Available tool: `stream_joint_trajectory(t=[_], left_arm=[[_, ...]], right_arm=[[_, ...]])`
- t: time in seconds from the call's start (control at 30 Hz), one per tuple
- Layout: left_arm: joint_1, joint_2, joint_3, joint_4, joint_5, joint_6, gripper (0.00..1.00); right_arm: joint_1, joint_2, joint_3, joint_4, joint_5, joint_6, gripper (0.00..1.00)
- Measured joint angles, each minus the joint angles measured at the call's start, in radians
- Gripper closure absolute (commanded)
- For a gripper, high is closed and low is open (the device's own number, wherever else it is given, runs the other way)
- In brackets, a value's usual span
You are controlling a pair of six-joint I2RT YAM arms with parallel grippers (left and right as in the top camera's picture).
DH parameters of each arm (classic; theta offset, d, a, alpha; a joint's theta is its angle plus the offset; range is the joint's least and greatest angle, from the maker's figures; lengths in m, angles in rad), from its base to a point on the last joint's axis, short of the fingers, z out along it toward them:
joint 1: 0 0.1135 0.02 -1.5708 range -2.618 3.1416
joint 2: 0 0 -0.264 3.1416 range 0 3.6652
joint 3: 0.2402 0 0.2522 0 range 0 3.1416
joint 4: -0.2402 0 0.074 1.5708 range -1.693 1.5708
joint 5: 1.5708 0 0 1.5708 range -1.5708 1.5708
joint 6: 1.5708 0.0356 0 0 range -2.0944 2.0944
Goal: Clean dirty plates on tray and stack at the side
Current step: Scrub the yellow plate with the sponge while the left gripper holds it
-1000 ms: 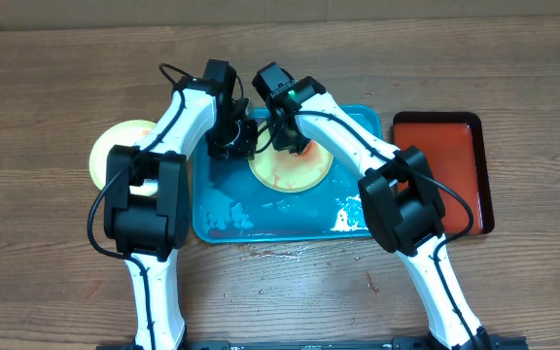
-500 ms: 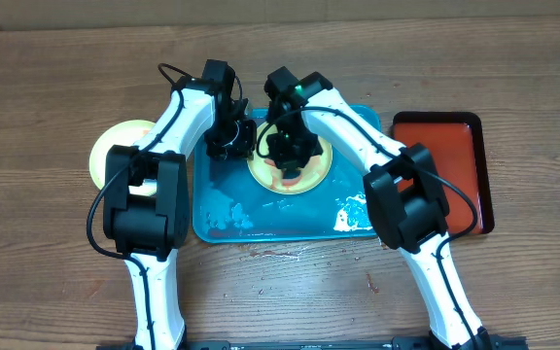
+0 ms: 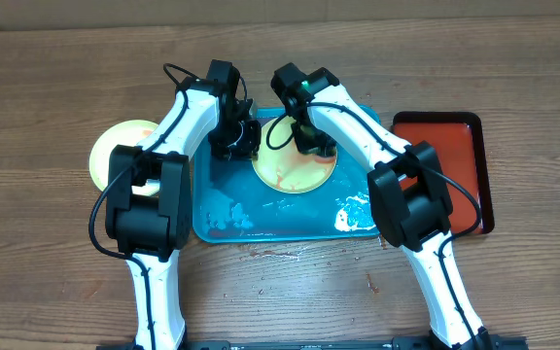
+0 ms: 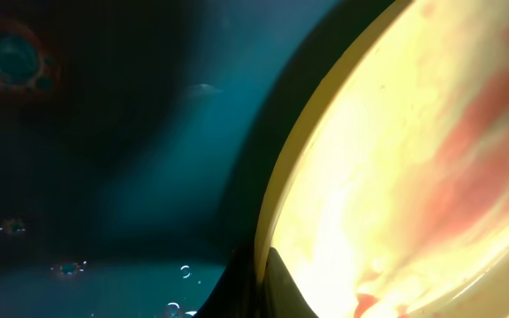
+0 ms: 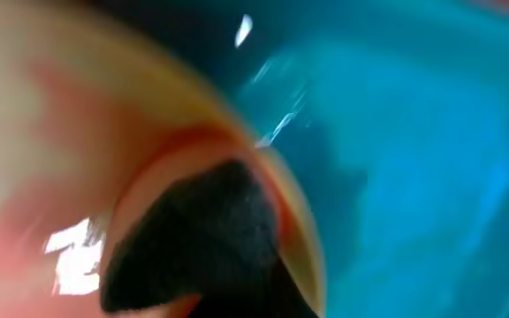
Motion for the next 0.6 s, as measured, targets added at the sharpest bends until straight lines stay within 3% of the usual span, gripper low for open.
stream_joint_trajectory(t=[0.2,0.4,0.6], left_arm=[[0.0,0.0,0.0,-0.001,0.0,0.0,0.96],[0.006,0.0,0.0,-0.008,-0.008,0.0,0.96],[0.01,0.0,-0.001,-0.013,-0.01,0.001,0.96]], right_arm=[[0.022,0.005,-0.005,0.1,0.021,-0.005,0.96],[0.004,0.002,-0.003,0.191,-0.302,-0.037,0.96],[0.005,0.002,-0.003,0.122,-0.533,-0.04,0.96]])
